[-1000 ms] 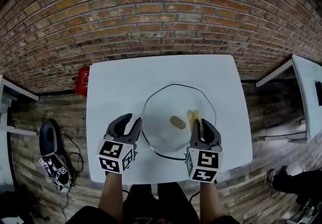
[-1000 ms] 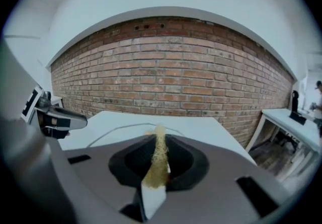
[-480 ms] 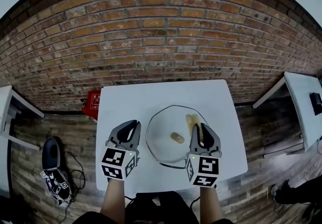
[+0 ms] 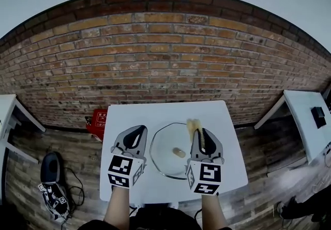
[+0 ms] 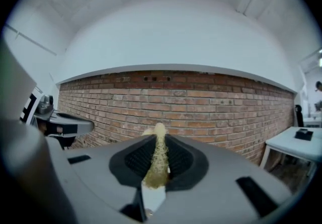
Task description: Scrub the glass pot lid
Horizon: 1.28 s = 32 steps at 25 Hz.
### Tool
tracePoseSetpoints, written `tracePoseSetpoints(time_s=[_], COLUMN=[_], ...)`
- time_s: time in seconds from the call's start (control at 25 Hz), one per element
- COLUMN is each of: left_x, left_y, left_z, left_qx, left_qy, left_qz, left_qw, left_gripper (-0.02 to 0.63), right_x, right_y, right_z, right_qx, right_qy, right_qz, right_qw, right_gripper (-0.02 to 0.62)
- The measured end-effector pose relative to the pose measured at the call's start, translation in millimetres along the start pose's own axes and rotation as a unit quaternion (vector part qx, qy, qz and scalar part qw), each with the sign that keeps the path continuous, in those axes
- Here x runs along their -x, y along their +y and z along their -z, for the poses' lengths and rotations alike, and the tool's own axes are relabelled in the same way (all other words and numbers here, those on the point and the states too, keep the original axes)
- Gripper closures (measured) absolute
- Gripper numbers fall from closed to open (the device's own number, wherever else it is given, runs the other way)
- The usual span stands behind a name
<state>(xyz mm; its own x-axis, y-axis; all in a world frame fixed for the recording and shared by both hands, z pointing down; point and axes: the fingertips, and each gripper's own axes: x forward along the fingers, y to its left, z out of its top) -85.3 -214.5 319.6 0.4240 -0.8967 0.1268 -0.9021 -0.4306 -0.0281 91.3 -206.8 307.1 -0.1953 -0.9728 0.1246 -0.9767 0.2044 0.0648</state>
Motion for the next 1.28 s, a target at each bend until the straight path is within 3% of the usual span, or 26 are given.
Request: tracePoseSetpoints(time_s=[0.6, 1.28], left_x=[24.3, 18.5], left_y=[4.8, 11.3], left_z=[-75.7, -87.8], left_qx=[-0.036, -0.049], left_qy=[-0.067, -0.072], left_qz=[-0.025, -0.034], left_qw=[0.9968, 0.9957], left_gripper=[0.594, 0.597], right_x=[19.6, 15.0], right_y=[16.0, 17.8], right_z=[-70.0, -83.0], right_qx=[0.035, 0.036], right_qy=[-0.072, -0.087], right_qz=[-0.009, -0.014], right_qw=[0.997, 0.995], right_gripper=[0.538, 0.538])
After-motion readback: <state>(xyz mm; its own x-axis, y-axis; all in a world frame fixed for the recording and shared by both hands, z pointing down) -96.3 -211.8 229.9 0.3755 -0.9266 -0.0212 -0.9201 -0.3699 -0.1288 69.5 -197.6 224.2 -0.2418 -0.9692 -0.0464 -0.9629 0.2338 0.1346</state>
